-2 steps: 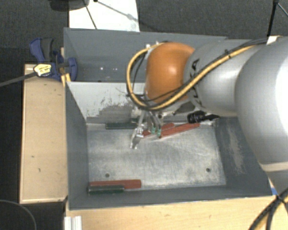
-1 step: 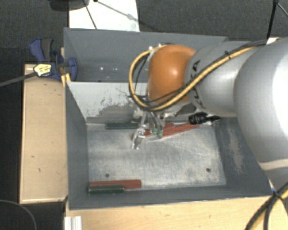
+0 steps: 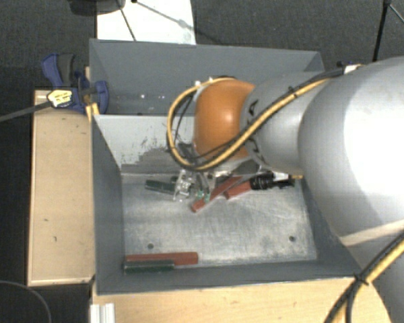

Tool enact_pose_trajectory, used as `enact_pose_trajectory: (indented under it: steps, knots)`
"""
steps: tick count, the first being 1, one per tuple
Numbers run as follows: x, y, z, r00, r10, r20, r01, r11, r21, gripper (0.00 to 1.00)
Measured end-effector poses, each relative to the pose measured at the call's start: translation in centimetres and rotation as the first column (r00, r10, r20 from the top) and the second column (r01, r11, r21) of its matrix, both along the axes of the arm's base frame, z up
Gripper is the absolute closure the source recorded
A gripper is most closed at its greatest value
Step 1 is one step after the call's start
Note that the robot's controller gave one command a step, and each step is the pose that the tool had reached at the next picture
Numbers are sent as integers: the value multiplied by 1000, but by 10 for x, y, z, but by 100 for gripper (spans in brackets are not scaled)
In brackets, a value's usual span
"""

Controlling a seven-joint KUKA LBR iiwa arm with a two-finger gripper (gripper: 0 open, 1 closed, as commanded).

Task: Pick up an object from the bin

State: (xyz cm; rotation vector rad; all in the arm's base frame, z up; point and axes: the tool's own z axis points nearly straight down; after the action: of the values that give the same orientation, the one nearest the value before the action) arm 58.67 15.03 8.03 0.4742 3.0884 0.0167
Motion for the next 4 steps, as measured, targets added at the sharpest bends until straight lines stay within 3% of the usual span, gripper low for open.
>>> enact_pose_trajectory:
  steps: [1, 2, 3, 4]
  knots:
    - [0, 0, 0, 1000, 0, 0, 0, 1000, 0, 100]
    - [6, 13, 26, 1000, 26, -16, -26, 1000, -7, 100]
    - [5, 3, 39, 1000, 16, -16, -16, 1000, -6, 100]
    - [-5, 9, 46, 997, 70, -19, -70, 998, -8, 100]
